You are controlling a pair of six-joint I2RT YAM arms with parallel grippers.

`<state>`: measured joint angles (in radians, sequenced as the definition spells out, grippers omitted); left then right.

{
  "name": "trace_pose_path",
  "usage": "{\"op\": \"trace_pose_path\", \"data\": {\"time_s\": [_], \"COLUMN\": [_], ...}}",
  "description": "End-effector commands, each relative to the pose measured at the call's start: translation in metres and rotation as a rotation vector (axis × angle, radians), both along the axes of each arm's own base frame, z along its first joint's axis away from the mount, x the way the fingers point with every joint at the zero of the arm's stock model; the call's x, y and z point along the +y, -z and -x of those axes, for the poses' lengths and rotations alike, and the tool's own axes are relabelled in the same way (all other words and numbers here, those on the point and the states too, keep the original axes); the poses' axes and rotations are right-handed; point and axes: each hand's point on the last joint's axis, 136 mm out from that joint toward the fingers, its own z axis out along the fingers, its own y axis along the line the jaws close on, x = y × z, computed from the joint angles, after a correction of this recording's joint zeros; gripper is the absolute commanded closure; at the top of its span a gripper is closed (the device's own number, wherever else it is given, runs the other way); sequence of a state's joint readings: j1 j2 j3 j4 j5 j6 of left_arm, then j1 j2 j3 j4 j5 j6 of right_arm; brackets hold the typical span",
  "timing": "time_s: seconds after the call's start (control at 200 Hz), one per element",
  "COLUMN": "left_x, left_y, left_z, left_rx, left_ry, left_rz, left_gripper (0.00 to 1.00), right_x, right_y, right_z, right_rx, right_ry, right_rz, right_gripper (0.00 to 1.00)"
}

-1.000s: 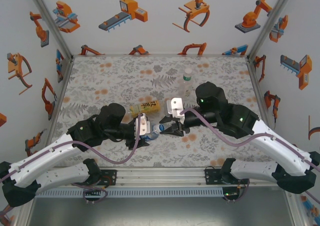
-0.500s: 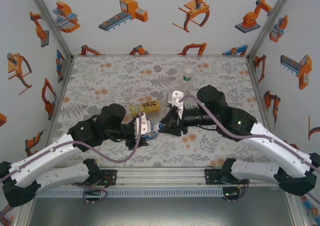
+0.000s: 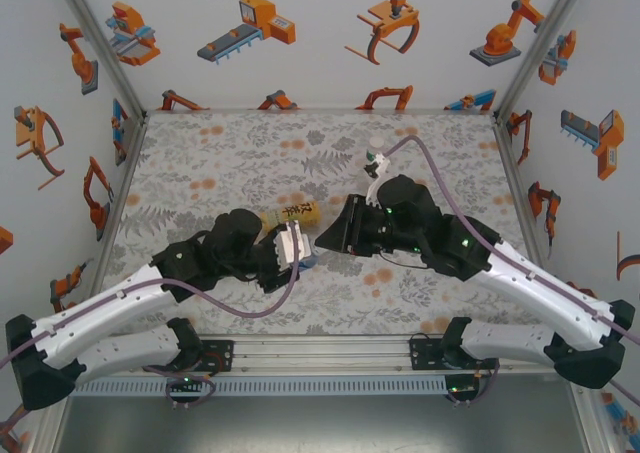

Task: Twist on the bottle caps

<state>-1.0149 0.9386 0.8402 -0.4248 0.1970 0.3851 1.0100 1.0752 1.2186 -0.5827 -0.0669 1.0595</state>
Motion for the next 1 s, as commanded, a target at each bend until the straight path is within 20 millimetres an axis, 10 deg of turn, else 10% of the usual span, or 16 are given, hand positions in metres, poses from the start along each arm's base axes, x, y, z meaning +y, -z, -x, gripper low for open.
{"op": "trace_pose_path", "data": {"time_s": [0.0, 0.556, 0.996], "left_x": [-0.021, -0.018, -0.019], "left_y": [-0.042, -0.036, -0.037], "left_z": [0.0, 0.012, 0.03], "left_rx": [-0.087, -0.034, 0.018], "left_ry": [0.058, 0.105, 0.189], "left_rz": [0.16, 0.123, 0.129], "left_gripper": [1.0, 1.0, 1.0], "right_x": [-0.002, -0.007, 0.003], "right_y": [0.02, -0.087, -0.094], "right_z": [-0.007, -0.011, 0.075], "right_rx": [0.16, -0.543, -1.104], "right_ry": [0.134, -0.163, -0.878], "right_rz": [-0.002, 0.019, 0.04], "right_gripper": [0.87, 0.42, 0.42]}}
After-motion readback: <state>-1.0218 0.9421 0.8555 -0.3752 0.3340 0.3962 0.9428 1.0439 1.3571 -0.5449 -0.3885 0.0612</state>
